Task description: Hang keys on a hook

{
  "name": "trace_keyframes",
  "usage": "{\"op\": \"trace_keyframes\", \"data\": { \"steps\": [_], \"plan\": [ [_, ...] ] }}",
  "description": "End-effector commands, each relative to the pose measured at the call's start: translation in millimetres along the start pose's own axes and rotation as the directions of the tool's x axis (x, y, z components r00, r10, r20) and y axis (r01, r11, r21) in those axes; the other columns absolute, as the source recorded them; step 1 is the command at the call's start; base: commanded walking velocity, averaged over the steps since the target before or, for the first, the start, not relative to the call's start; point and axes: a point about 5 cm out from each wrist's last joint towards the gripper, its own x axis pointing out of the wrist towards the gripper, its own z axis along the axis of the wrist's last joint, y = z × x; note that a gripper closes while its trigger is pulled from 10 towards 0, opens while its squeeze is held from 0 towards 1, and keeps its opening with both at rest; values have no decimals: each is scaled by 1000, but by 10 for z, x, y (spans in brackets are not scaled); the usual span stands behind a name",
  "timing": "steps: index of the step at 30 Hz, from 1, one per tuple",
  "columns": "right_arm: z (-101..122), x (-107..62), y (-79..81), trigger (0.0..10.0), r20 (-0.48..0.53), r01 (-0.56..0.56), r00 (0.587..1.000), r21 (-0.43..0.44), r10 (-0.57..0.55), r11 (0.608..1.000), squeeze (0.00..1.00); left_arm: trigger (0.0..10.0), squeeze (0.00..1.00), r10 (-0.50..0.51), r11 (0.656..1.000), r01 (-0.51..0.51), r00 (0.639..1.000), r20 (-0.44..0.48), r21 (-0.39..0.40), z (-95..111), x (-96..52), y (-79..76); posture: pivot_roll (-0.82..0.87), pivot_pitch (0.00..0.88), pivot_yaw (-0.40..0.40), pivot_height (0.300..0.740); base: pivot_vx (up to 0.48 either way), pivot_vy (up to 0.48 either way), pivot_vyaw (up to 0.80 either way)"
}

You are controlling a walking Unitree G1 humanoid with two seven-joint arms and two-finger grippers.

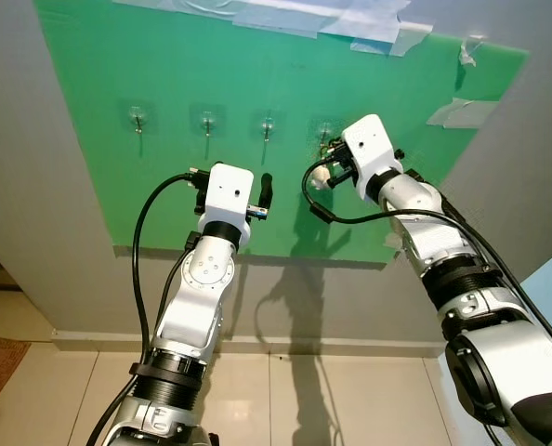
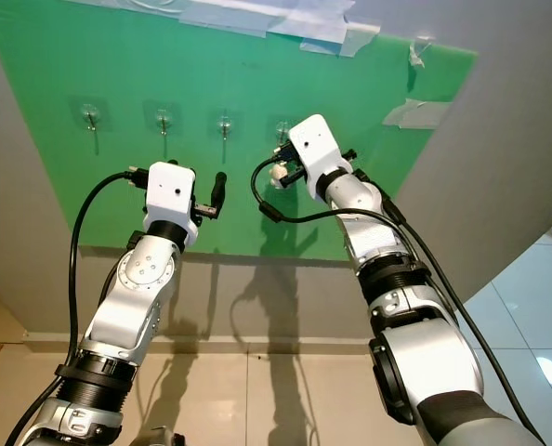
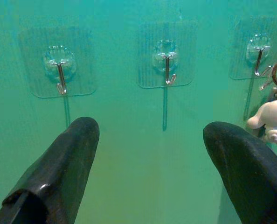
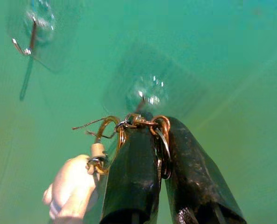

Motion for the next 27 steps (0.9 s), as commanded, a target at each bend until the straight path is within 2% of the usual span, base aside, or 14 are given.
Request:
{"op": "trace_keyframes", "data": {
  "steps": [1, 8, 12, 18, 22, 27],
  "plan": [
    [128, 35, -52, 0, 43, 17, 999, -25, -16, 1000, 0, 10000, 0, -10, 1000, 10, 1000, 13, -1, 49, 25, -26, 9, 0, -104, 740, 0, 0, 0],
    [237, 60, -90, 0, 96, 46, 994, -24, -44, 999, 0, 10000, 0, -8, 1000, 8, 1000, 16, 4, 55, 26, -18, 10, 0, -104, 740, 0, 0, 0],
    [219, 65, -105, 0, 87, 58, 995, -18, -56, 998, 0, 10000, 0, -7, 1000, 7, 1000, 16, 5, 55, 28, -13, 8, 0, -103, 740, 0, 0, 0],
    [136, 74, -121, 0, 41, 83, 996, 56, -85, 995, 0, 10000, 0, -9, 1000, 9, 1000, 16, 7, 57, 35, -6, 11, 0, -99, 740, 0, 0, 0],
    [33, 79, -69, 0, -14, 67, 998, 163, -66, 984, 0, 10000, 0, -8, 1000, 8, 1000, 16, 11, 61, 37, 9, 15, 0, -96, 740, 0, 0, 0],
    [-17, 81, -41, 0, -39, 52, 998, 232, -44, 971, 0, 10000, 0, -8, 1000, 8, 1000, 16, 13, 61, 35, 16, 17, 0, -95, 740, 0, 0, 0]
  ]
}}
